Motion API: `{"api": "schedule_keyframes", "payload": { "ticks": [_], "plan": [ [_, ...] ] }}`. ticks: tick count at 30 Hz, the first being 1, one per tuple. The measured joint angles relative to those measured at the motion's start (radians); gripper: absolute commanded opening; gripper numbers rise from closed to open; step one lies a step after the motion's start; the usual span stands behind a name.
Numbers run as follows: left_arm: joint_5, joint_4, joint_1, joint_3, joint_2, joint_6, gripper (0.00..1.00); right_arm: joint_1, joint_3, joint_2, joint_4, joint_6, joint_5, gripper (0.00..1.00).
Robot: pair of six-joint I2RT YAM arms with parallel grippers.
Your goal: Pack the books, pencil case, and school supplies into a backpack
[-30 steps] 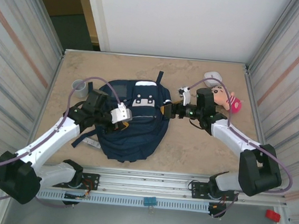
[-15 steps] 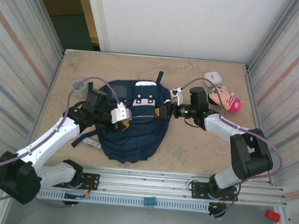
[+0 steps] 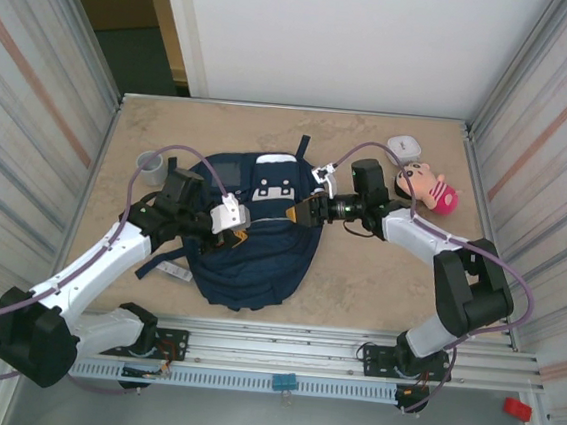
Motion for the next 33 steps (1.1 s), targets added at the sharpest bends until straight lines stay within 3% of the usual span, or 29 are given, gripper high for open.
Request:
{"api": "schedule_keyframes", "payload": {
  "ticks": [12, 19, 26, 33],
  "plan": [
    [-0.019, 0.005, 0.017, 0.0, 0.0, -0.037, 0.0, -0.001, 0.0, -0.09, -0.235, -0.148, -0.072, 0.58],
    [-0.012, 0.024, 0.018, 0.0, -0.001, -0.048, 0.0, -0.002, -0.041, -0.217, -0.278, -0.185, -0.075, 0.75],
    [0.004, 0.026, 0.024, 0.0, -0.006, -0.049, 0.0, -0.029, -0.042, -0.159, -0.179, -0.126, 0.02, 0.77],
    [0.008, 0.033, 0.025, -0.006, -0.015, -0.05, 0.0, -0.024, -0.042, -0.062, -0.117, -0.098, 0.002, 0.75]
  ]
}}
